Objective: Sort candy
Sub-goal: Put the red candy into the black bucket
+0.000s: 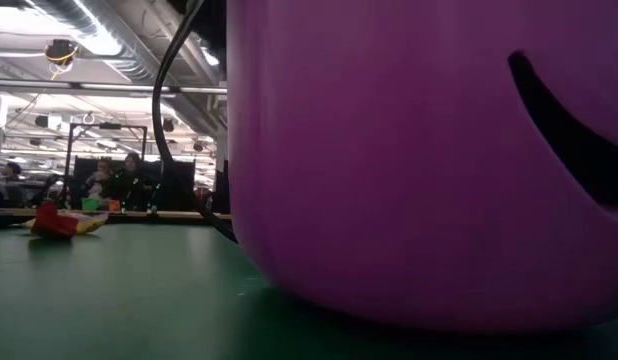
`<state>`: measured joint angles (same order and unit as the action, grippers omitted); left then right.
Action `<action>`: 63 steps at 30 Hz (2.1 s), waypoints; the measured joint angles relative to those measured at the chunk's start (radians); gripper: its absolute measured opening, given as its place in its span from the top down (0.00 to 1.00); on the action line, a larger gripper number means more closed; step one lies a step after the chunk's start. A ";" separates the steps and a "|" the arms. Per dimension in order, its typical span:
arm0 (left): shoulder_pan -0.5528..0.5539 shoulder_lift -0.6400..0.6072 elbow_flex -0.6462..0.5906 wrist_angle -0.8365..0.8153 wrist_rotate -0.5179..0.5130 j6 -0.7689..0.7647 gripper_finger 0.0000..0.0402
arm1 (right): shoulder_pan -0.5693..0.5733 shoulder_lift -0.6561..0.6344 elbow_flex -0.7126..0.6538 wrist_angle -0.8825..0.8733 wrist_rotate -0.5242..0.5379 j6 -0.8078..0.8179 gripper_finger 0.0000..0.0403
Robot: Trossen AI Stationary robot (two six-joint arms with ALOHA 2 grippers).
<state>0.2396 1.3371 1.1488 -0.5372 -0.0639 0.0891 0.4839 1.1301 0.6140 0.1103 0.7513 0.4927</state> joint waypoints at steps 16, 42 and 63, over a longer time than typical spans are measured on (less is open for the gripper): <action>-0.557 -0.012 -0.213 -0.483 -0.054 -0.232 0.45 | 0.000 0.000 0.000 -0.001 0.000 -0.001 0.40; -0.579 0.139 -0.451 -0.176 -0.106 -0.247 0.40 | 0.000 0.000 0.000 0.001 0.000 0.014 0.40; -0.498 0.159 -0.137 -0.323 -0.333 -0.124 0.91 | 0.000 0.000 0.000 -0.003 0.000 0.026 0.40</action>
<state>-0.2581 1.4960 1.0120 -0.8601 -0.3971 -0.0352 0.4839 1.1301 0.6140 0.1074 0.7509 0.5185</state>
